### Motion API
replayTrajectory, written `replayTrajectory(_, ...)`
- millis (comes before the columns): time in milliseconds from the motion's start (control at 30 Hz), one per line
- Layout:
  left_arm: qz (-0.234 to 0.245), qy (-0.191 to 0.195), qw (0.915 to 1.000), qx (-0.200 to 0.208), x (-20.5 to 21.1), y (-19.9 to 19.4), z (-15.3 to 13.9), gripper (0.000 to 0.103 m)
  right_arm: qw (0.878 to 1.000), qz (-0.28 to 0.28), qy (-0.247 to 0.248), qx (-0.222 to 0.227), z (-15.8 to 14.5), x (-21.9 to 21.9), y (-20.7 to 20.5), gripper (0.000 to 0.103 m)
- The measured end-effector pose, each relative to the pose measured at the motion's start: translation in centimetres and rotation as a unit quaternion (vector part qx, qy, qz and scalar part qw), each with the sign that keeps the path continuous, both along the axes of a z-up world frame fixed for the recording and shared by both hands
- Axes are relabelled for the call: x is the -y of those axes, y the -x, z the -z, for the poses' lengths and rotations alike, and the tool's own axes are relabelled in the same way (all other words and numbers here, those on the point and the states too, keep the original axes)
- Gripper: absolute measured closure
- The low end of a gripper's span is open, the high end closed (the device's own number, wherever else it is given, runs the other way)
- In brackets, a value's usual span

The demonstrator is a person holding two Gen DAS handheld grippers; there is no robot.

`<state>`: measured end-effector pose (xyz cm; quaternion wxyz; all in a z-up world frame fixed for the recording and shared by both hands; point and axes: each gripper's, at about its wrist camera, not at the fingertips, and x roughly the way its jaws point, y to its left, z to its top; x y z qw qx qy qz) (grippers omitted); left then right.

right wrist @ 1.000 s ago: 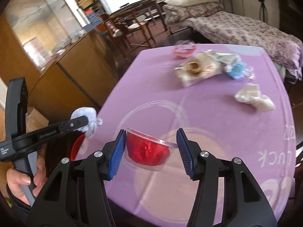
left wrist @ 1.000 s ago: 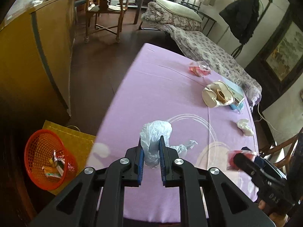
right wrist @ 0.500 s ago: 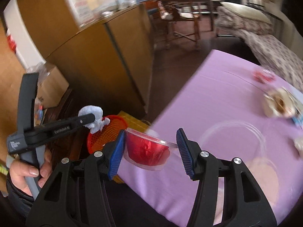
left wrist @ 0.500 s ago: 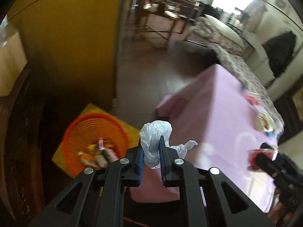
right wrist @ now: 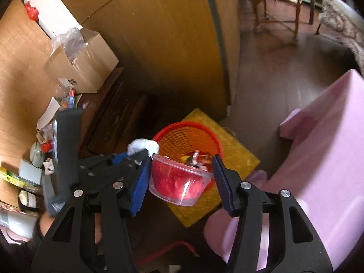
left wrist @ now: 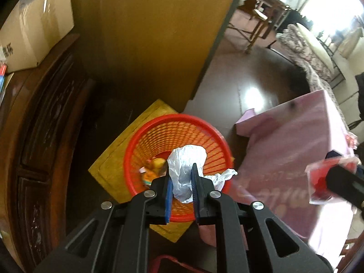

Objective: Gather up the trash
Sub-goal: 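Carry the bag and red cup to the red wastebasket and release them, then withdraw both open tools from the wastebasket back over the table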

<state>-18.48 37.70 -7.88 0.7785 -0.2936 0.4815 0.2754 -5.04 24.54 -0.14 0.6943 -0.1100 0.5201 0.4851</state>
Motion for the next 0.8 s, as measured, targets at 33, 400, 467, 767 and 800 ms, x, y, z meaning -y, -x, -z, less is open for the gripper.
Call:
replayTrajectory(33,-0.005,0.002,1.0000,-0.003,-0.4,0.3,0.5,0.088,1.000,-0.001,0.003,-0.005,0.4,-0.8,0.1,0.049)
replayTrajectory(400,-0.057,0.033,0.9975,-0.023,-2.3,1.2,3.5,0.045,0.996,0.018,0.027,-0.087,4.4,-4.7,-1.3,0.041)
replayTrajectory(467,-0.062,0.028,0.9975,-0.021,-2.4,1.4,3.4,0.045,0.996,0.020,0.022,-0.087,4.3,-4.4,-1.4,0.041)
replayTrajectory(767,-0.045,0.009,0.9988,-0.020,-1.2,1.0,1.7,0.045,0.997,0.039,-0.003,-0.060,1.2,-0.7,-2.4,0.041)
replayTrajectory(800,-0.042,0.007,0.9989,-0.019,-1.0,0.8,1.4,0.045,0.997,0.044,-0.008,-0.057,0.7,0.0,-2.5,0.040)
